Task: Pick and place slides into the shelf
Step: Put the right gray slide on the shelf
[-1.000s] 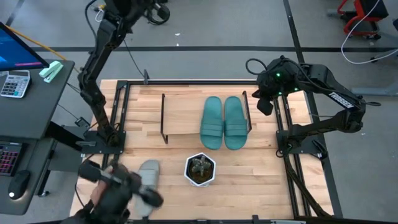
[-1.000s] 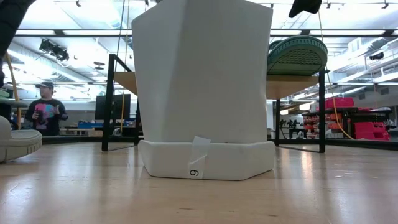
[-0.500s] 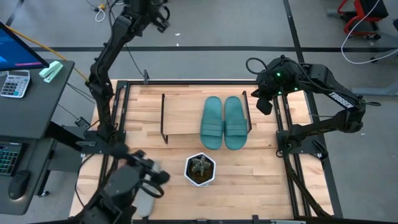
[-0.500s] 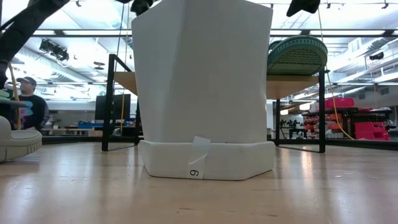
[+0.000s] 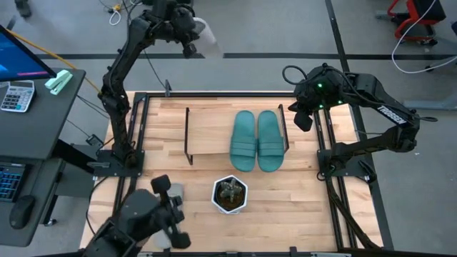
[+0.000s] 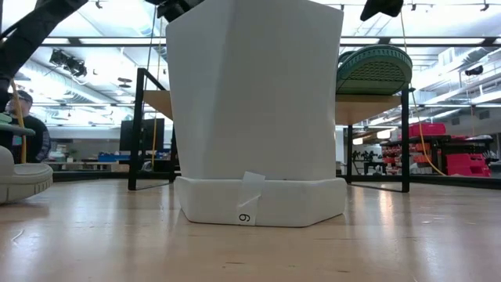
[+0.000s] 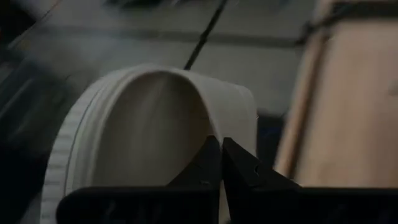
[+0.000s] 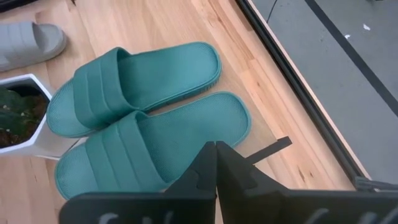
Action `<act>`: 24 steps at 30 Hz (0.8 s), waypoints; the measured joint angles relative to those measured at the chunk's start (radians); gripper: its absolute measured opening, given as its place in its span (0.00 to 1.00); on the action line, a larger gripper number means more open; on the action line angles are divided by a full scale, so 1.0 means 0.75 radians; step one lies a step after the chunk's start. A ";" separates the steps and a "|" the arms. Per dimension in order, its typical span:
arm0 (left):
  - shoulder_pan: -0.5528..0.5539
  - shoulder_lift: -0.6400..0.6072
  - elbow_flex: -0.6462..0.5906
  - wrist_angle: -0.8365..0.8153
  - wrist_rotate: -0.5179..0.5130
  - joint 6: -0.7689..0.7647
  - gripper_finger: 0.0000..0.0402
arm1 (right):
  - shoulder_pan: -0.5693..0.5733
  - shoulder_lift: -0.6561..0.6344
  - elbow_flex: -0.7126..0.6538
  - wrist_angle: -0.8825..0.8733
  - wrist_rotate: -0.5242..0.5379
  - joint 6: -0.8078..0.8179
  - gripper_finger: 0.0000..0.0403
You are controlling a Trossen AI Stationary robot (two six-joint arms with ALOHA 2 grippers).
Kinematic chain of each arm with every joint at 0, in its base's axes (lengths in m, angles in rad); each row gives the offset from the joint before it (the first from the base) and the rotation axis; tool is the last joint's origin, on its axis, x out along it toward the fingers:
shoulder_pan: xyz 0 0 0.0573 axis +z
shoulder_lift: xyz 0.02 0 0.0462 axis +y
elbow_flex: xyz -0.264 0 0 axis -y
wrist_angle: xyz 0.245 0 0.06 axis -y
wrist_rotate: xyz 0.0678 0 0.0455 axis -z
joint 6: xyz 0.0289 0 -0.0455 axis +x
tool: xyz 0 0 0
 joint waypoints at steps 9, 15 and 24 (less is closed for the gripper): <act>0.095 -0.039 0.002 -0.170 0.599 -0.007 0.02 | 0.000 0.000 0.000 -0.001 0.000 0.035 0.01; 0.087 -0.034 0.001 -0.542 0.756 0.148 0.02 | 0.000 0.000 0.000 -0.001 0.000 0.035 0.01; 0.034 -0.035 0.001 -0.722 0.973 0.249 0.02 | 0.000 0.000 0.000 -0.001 -0.001 0.041 0.01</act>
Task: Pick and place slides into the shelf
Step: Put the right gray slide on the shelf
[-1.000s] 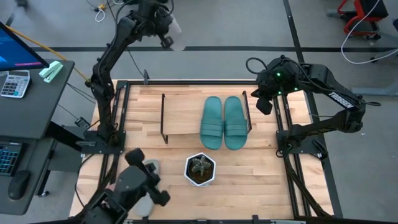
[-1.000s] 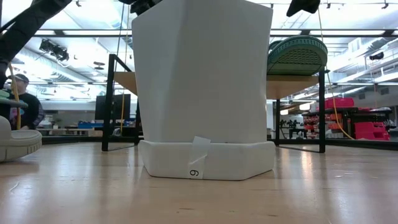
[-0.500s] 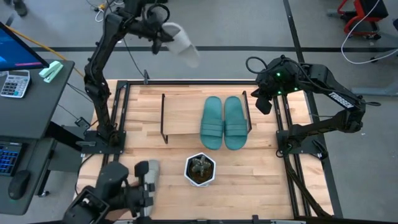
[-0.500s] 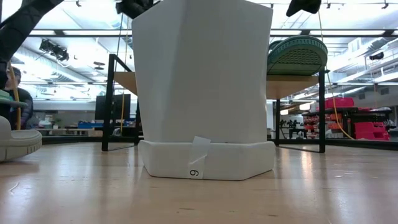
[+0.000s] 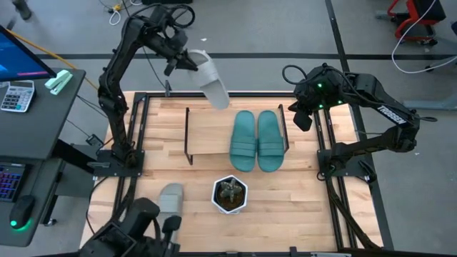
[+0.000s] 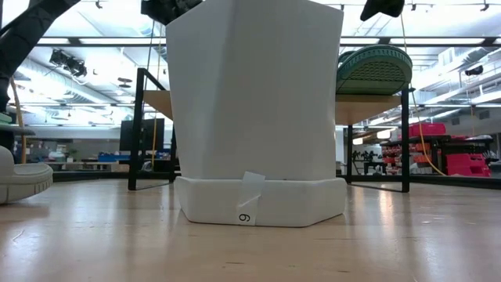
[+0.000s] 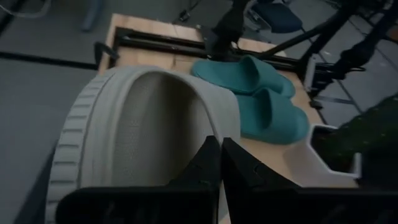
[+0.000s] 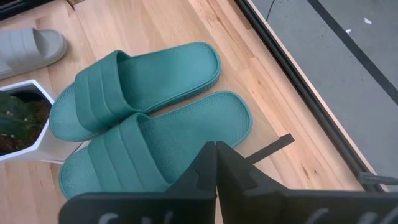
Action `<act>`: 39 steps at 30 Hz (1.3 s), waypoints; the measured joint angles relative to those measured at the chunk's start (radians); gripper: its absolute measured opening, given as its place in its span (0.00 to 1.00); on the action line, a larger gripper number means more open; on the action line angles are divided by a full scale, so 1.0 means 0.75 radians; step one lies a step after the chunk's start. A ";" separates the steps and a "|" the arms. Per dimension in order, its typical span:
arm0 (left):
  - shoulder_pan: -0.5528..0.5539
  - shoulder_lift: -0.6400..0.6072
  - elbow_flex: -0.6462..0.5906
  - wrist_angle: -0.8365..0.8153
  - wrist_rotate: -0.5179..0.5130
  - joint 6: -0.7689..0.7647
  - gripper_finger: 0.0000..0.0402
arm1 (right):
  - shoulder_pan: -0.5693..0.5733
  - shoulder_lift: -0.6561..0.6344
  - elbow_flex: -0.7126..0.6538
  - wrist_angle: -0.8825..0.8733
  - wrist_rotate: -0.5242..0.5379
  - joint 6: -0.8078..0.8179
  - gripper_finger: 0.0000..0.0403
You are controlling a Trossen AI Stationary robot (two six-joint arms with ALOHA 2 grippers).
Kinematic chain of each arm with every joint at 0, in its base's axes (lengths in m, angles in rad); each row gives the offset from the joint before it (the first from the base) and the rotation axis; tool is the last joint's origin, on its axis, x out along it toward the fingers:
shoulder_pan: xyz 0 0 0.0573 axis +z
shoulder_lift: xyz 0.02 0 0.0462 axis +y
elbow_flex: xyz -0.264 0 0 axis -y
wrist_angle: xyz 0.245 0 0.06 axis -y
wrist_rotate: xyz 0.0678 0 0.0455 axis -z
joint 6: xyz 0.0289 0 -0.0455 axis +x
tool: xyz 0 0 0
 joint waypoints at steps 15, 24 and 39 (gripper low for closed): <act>-0.158 0.000 -0.071 -0.046 0.006 -0.001 0.02 | 0.000 0.000 0.000 -0.001 -0.009 0.002 0.01; -0.181 0.001 -0.233 -0.047 -0.061 -0.031 0.02 | 0.000 0.001 0.000 -0.010 -0.015 0.000 0.01; -0.171 -0.055 -0.254 -0.048 0.092 0.033 0.02 | 0.000 0.001 0.000 -0.015 -0.026 -0.001 0.01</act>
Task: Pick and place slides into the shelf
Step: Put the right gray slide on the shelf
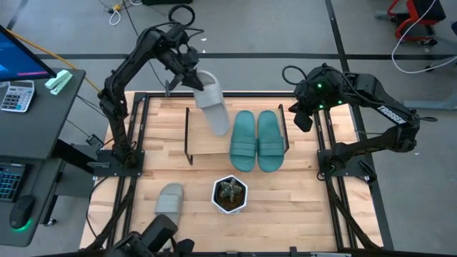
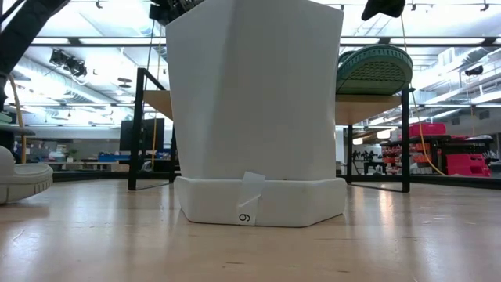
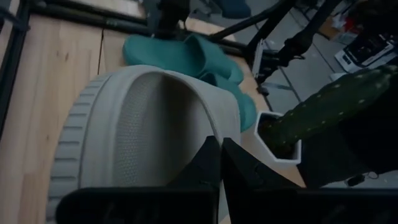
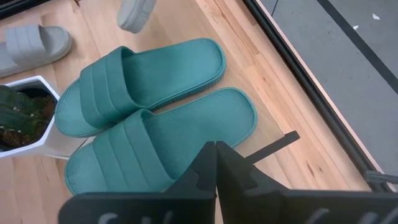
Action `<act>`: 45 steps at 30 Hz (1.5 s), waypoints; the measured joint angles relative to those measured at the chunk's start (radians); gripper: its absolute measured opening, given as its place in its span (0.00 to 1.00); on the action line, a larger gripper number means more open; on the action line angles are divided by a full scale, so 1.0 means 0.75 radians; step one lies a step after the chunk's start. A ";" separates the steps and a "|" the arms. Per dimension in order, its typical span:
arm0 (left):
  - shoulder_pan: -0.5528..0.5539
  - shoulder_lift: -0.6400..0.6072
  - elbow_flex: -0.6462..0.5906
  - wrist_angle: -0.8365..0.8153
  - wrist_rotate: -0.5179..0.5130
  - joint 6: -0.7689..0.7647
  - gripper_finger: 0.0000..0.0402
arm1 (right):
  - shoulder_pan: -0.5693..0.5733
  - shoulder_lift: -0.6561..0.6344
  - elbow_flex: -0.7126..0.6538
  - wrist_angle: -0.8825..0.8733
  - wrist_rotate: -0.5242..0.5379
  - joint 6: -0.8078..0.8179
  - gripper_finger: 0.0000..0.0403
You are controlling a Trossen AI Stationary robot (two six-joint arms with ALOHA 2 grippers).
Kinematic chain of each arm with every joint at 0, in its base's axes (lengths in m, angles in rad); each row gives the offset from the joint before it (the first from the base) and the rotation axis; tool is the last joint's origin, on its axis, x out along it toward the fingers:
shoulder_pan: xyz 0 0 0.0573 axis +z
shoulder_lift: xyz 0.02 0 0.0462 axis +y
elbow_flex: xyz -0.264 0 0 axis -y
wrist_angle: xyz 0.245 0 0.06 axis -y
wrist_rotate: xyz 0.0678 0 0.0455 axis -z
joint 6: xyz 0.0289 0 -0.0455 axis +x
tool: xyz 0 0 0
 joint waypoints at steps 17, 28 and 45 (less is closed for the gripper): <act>-0.065 -0.036 0.001 0.000 0.013 -0.025 0.02 | 0.000 0.000 0.000 0.000 0.001 0.004 0.01; -0.095 -0.035 0.001 0.000 -0.063 -0.057 0.02 | 0.000 0.000 0.000 0.000 0.001 0.003 0.01; -0.146 0.048 0.000 0.001 -0.197 -0.071 0.02 | 0.000 0.000 0.000 0.001 0.002 0.003 0.01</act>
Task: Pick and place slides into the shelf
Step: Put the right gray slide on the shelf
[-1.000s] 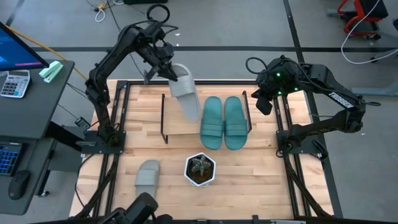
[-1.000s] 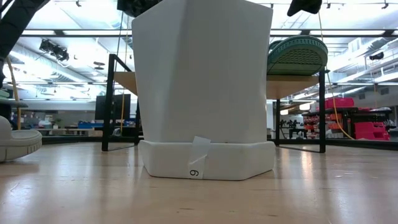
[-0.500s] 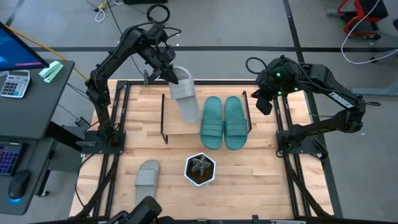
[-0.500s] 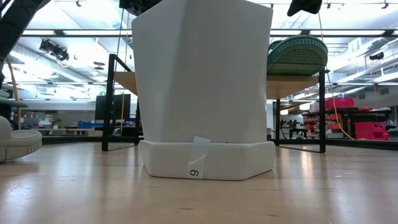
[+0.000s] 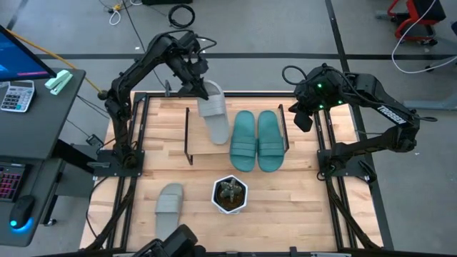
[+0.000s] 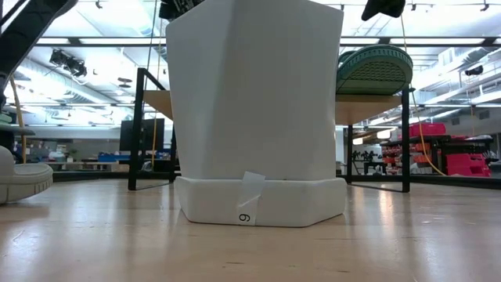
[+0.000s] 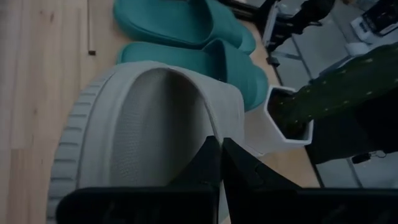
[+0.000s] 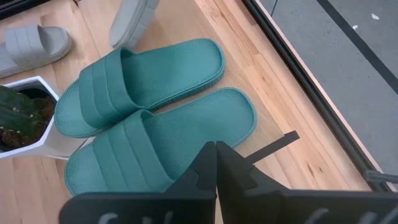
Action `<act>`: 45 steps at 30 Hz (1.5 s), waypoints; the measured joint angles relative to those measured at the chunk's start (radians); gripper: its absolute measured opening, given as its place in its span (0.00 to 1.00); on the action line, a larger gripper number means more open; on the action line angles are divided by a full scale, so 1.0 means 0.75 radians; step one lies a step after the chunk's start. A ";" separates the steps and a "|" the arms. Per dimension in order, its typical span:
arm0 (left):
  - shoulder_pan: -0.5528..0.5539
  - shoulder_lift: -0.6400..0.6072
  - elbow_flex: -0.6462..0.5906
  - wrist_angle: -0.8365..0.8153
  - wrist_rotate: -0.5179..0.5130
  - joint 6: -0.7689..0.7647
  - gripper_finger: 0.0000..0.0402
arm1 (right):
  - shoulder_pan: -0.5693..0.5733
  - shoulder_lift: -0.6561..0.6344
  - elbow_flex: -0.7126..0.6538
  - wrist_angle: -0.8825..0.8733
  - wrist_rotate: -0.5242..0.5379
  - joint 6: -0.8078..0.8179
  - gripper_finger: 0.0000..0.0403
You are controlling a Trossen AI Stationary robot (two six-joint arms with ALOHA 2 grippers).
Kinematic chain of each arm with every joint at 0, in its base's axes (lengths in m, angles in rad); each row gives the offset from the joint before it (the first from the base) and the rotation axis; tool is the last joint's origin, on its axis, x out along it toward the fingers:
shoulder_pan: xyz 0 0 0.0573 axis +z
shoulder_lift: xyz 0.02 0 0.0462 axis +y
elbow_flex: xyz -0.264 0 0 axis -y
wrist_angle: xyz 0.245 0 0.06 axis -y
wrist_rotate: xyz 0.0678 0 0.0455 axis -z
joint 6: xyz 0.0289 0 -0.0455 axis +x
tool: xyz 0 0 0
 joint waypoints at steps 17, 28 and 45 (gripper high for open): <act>-0.001 0.001 0.001 -0.001 -0.058 0.056 0.02 | 0.000 0.000 0.000 0.000 0.000 -0.004 0.01; -0.007 0.007 0.001 0.075 -0.078 0.073 0.02 | 0.000 0.000 0.000 0.015 0.000 -0.004 0.01; -0.005 0.181 0.000 0.126 -0.222 0.083 0.02 | 0.000 0.000 0.000 0.016 0.001 0.002 0.01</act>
